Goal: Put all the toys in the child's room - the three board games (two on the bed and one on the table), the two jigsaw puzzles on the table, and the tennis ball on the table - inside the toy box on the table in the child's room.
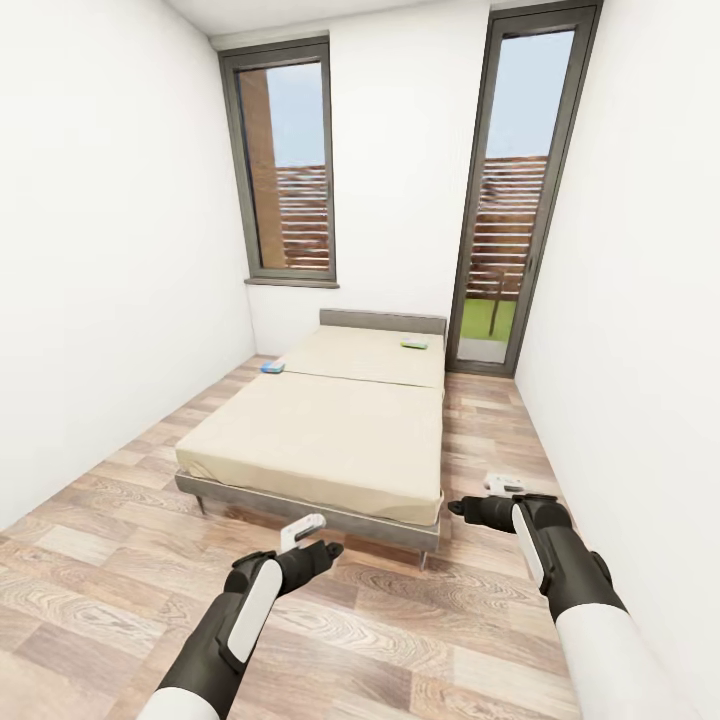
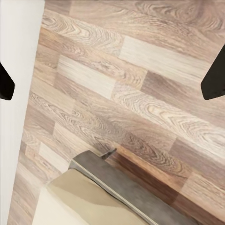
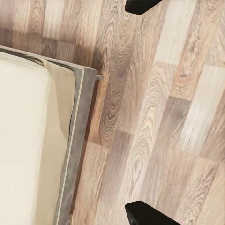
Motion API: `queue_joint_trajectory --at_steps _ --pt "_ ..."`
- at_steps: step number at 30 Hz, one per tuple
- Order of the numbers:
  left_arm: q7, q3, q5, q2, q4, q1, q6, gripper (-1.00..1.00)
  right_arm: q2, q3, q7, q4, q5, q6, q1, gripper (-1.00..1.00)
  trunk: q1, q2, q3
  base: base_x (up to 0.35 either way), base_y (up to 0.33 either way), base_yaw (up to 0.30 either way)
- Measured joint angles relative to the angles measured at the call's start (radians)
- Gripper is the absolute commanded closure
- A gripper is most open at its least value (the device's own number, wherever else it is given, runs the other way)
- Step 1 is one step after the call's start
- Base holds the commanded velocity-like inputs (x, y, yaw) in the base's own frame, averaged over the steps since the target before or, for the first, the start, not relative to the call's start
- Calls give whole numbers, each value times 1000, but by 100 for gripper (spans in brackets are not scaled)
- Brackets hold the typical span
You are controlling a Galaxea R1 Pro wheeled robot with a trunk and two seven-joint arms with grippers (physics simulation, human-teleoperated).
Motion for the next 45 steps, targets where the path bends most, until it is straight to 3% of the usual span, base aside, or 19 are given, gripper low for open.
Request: queue_joint_trajectory --at_steps 12,45 --pt "-1 -1 28 0 -11 0 -1 -100 0 1 0 0 0 0 0 -100 0 0 0 0 0 0" --pt "1 6 35 0 -75 0 1 -100 0 0 0 0 1 0 0 -100 0 0 0 6 0 0"
